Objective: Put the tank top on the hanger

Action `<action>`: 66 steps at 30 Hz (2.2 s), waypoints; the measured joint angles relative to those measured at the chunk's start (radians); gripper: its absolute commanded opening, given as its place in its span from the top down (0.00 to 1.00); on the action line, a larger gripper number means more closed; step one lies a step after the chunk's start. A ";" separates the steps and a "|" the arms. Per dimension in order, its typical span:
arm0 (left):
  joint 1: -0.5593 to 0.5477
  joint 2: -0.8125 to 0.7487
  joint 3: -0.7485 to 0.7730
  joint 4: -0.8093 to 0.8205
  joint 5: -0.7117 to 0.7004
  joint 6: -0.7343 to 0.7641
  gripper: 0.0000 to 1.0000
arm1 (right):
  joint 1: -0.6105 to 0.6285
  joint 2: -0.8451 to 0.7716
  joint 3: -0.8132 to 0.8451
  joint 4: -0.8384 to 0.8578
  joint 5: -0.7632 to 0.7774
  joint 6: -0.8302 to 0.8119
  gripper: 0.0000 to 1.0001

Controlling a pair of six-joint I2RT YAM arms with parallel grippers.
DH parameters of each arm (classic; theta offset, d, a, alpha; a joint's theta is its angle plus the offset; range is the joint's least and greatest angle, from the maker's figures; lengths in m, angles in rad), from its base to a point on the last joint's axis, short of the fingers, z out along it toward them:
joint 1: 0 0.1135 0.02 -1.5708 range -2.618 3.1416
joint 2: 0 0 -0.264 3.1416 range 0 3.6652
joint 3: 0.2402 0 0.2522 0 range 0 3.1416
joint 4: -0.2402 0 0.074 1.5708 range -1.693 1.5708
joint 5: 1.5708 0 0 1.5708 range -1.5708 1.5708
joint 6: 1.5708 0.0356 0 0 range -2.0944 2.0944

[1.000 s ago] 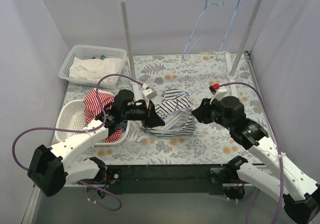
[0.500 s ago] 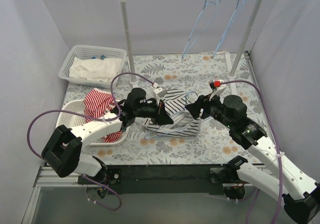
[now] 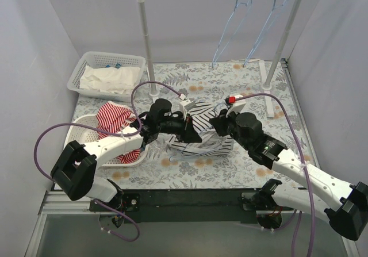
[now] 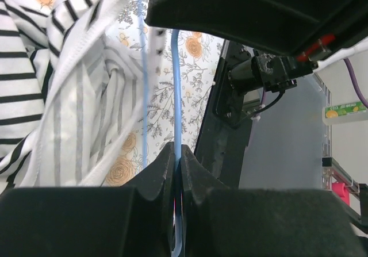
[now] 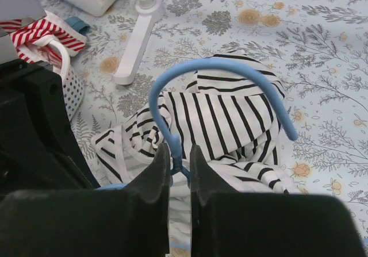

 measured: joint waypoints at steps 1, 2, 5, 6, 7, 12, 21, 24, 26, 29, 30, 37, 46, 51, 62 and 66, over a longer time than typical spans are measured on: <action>0.000 0.002 0.003 -0.010 -0.002 -0.002 0.75 | 0.019 0.007 0.000 -0.001 0.039 -0.008 0.99; 0.001 0.003 0.005 -0.019 -0.011 -0.004 0.73 | 0.029 0.013 -0.001 -0.002 0.058 -0.018 0.99; -0.001 0.002 0.008 -0.035 -0.067 -0.027 0.54 | 0.076 0.023 -0.012 0.012 0.116 -0.026 0.99; -0.002 -0.001 0.008 -0.042 -0.096 -0.038 0.52 | 0.090 0.020 -0.023 0.021 0.132 -0.028 0.99; -0.004 -0.005 0.008 -0.052 -0.134 -0.053 0.49 | 0.102 0.017 -0.036 0.027 0.146 -0.029 0.99; -0.006 -0.087 0.008 -0.148 -0.375 -0.146 0.48 | 0.118 -0.018 -0.108 0.035 0.192 -0.032 0.99; 0.003 -0.235 0.000 -0.344 -0.732 -0.270 0.60 | 0.129 -0.060 -0.134 0.052 0.210 -0.061 0.99; 0.003 -0.208 -0.022 -0.395 -0.772 -0.292 0.61 | 0.135 -0.070 -0.146 0.062 0.209 -0.066 0.99; 0.003 -0.174 -0.026 -0.419 -0.785 -0.298 0.61 | 0.138 -0.071 -0.152 0.060 0.209 -0.066 0.99; 0.003 -0.121 -0.026 -0.437 -0.808 -0.303 0.58 | 0.145 -0.071 -0.153 0.060 0.209 -0.066 0.99; 0.003 -0.108 -0.026 -0.441 -0.814 -0.305 0.56 | 0.148 -0.071 -0.153 0.060 0.209 -0.066 0.99; 0.003 -0.042 -0.024 -0.435 -0.849 -0.309 0.55 | 0.154 -0.071 -0.153 0.059 0.213 -0.066 0.99; 0.003 0.043 -0.023 -0.404 -0.849 -0.315 0.81 | 0.156 -0.071 -0.153 0.054 0.225 -0.066 0.99; 0.003 0.043 -0.023 -0.381 -0.840 -0.322 1.00 | 0.156 -0.071 -0.153 0.048 0.250 -0.059 0.99; 0.003 -0.169 -0.139 -0.357 -0.814 -0.328 1.00 | 0.156 -0.071 -0.073 -0.086 0.430 -0.011 0.99; 0.003 -0.264 -0.218 -0.350 -0.780 -0.338 1.00 | 0.156 -0.070 -0.052 -0.113 0.492 0.016 0.99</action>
